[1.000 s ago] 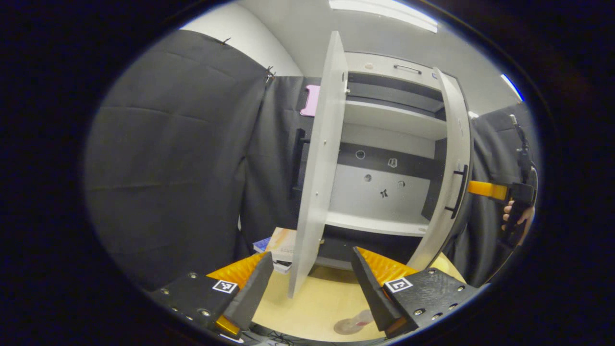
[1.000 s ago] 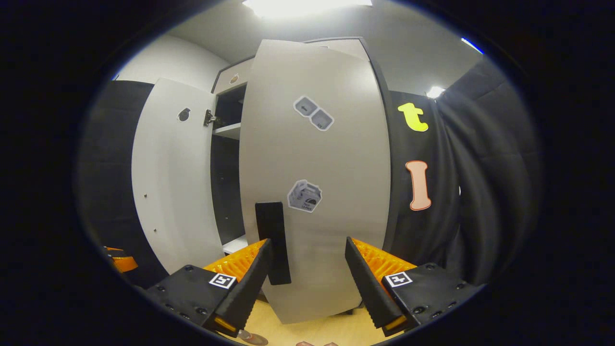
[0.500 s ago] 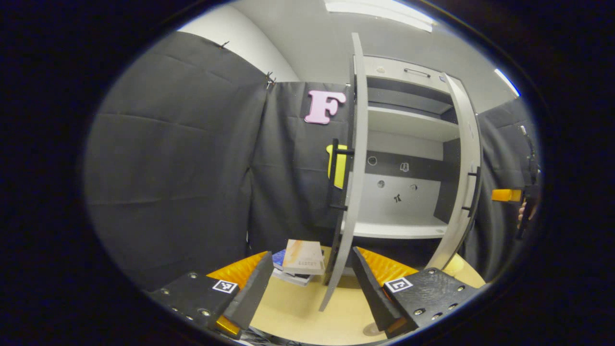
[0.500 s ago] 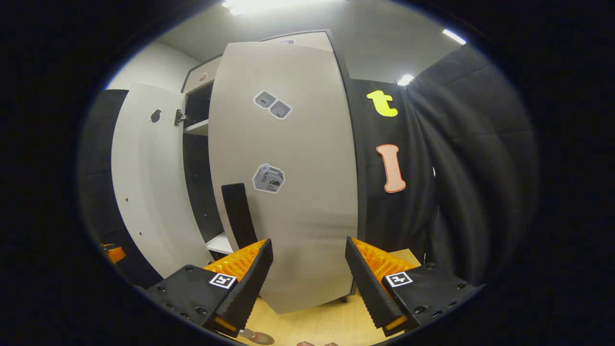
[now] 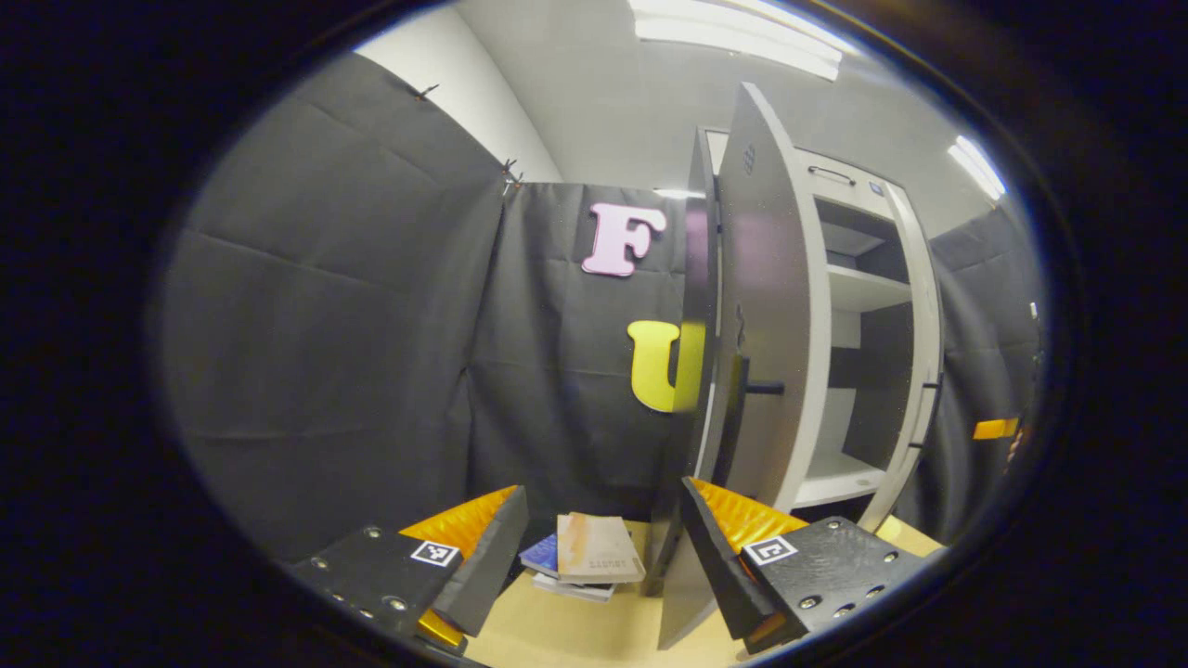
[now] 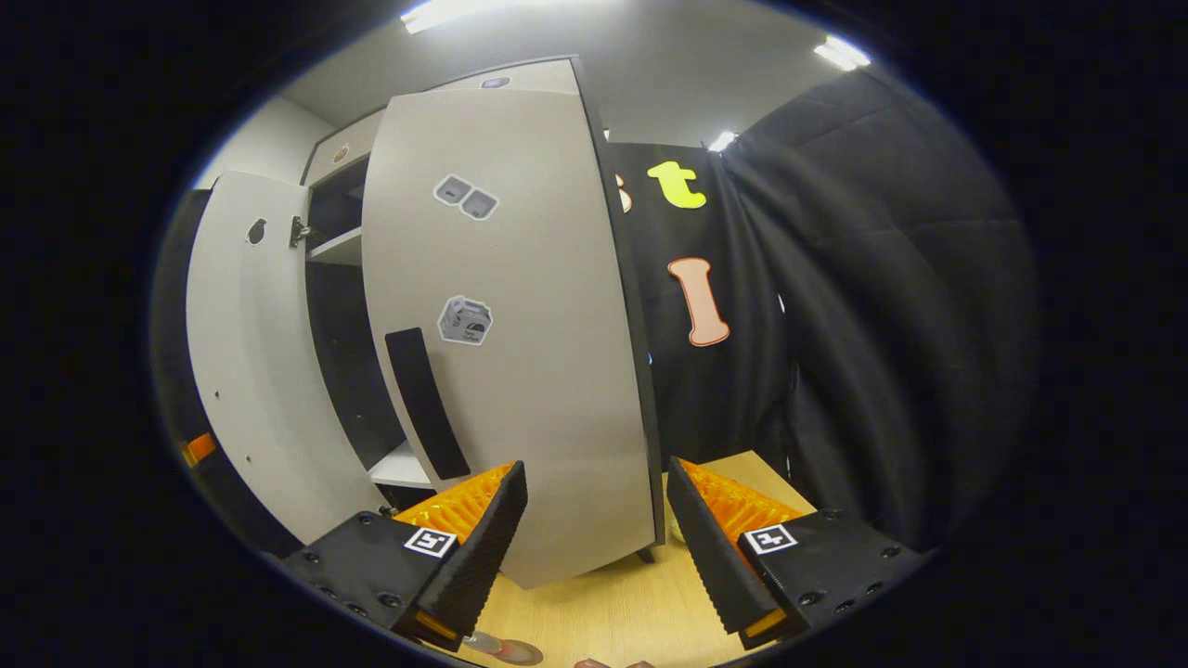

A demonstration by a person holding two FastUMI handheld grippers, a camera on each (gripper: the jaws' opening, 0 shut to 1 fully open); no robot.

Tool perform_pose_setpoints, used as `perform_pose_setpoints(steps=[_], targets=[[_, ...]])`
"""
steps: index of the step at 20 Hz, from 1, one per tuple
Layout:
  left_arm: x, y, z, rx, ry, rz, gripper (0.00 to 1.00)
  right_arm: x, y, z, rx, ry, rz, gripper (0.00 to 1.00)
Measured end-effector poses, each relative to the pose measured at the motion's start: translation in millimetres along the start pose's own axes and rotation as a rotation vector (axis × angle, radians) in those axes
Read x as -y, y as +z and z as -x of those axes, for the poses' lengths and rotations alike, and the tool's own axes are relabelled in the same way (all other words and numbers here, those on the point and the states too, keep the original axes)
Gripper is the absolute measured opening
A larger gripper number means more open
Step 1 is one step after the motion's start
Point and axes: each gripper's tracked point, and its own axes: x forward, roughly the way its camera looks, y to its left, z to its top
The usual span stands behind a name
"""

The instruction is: Grasp the bottle in the cabinet with the left hand and place it on the coaster, then close the right door with the right hand and the left door with the left hand.

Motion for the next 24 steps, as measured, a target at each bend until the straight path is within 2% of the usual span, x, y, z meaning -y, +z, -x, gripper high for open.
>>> perform_pose_setpoints(steps=[1, 3, 4, 9, 10, 11, 12, 13, 16, 21, 22, 23, 24], targets=[[1, 3, -8, -0.002, -0.035, -0.004, 1.00, 2, -2, 3, 0.000, -0.017, -0.005, 0.96], [1, 8, -24, -0.003, -0.093, -0.003, 1.00, 3, -6, 4, -0.002, -0.051, -0.012, 0.96], [1, 11, -31, -0.001, -0.117, 0.000, 1.00, 4, -9, 6, -0.008, -0.069, -0.015, 0.92], [27, 30, -59, 0.013, -0.212, -0.019, 1.00, 24, -22, 31, -0.020, -0.140, -0.028, 0.96], [27, 32, -63, 0.013, -0.193, -0.041, 0.95, 27, -22, 33, -0.020, -0.151, -0.032, 0.92], [27, 31, -66, 0.008, -0.179, -0.072, 1.00, 31, -21, 35, -0.017, -0.162, -0.037, 0.96], [28, 32, -64, 0.003, -0.177, -0.097, 0.89, 35, -21, 36, -0.013, -0.172, -0.043, 0.97], [28, 32, -63, 0.001, -0.170, -0.109, 1.00, 38, -21, 37, -0.009, -0.180, -0.051, 0.97], [31, 33, -63, 0.000, -0.149, -0.123, 1.00, 51, -22, 38, -0.003, -0.197, -0.070, 0.96], [70, 30, -57, -0.022, -0.197, -0.115, 1.00, 66, -26, 33, -0.017, -0.186, -0.105, 0.97], [80, 29, -55, -0.025, -0.204, -0.117, 1.00, 69, -25, 31, -0.017, -0.182, -0.108, 0.92], [91, 31, -53, -0.025, -0.209, -0.117, 0.94, 72, -25, 30, -0.018, -0.179, -0.110, 0.92], [102, 30, -53, -0.024, -0.215, -0.115, 0.94, 74, -24, 29, -0.019, -0.174, -0.112, 0.97]])
